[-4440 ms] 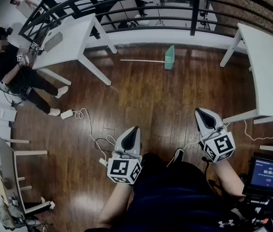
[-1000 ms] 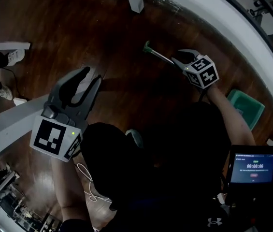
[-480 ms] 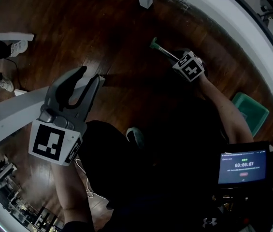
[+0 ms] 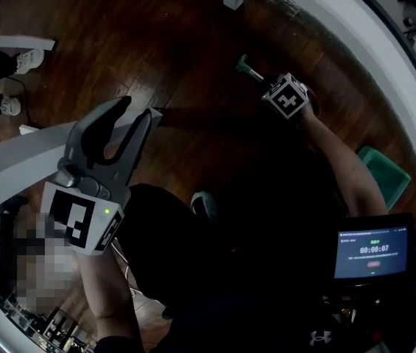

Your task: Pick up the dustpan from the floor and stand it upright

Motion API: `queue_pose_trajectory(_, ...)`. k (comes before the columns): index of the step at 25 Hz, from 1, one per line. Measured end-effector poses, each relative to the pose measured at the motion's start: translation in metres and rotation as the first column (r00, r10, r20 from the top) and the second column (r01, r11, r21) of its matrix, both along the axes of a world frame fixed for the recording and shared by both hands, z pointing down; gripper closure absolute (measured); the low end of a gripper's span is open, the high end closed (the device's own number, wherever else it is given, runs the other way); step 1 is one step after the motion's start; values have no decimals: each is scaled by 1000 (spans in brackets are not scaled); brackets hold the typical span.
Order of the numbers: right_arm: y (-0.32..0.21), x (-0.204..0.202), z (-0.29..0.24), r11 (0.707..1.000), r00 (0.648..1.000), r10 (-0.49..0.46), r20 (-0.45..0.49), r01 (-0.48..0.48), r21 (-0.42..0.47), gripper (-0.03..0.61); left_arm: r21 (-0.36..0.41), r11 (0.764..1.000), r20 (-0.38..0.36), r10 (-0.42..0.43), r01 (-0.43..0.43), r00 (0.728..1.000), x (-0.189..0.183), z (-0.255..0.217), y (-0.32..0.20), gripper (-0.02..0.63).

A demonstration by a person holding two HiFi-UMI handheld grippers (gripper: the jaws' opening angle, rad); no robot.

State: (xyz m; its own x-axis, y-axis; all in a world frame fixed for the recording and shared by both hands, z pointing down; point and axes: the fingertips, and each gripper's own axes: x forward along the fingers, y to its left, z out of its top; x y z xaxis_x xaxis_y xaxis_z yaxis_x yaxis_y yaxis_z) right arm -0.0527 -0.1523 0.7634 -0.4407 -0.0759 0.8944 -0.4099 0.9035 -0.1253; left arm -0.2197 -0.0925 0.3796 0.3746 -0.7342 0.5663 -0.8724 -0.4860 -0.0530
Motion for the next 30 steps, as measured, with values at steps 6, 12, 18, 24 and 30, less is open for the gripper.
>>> queue_pose_trajectory(6, -2, 1, -5, 1000, 1000, 8, 19, -8, 17, 455, 6, 1000, -1, -2, 2, 1000, 3, -3, 1, 486)
queue_pose_trajectory(12, -6, 1, -5, 999, 1000, -21, -17, 21, 36, 474, 22, 999, 6, 23, -23, 1000, 9, -2, 0, 486)
queue_pose_trajectory(18, -6, -3, -4, 998, 999, -37, -32, 38, 41, 483, 21, 999, -2, 34, -34, 999, 7, 5, 0, 486)
queue_pose_trajectory(24, -7, 3, -16, 999, 1000, -13, -12, 14, 38, 489, 40, 998, 5, 44, -45, 999, 19, -8, 4, 486)
queue_pose_trajectory(30, -6, 3, -20, 999, 999, 34, 10, -34, 15, 495, 5, 999, -53, 35, -35, 998, 7, 6, -1, 488)
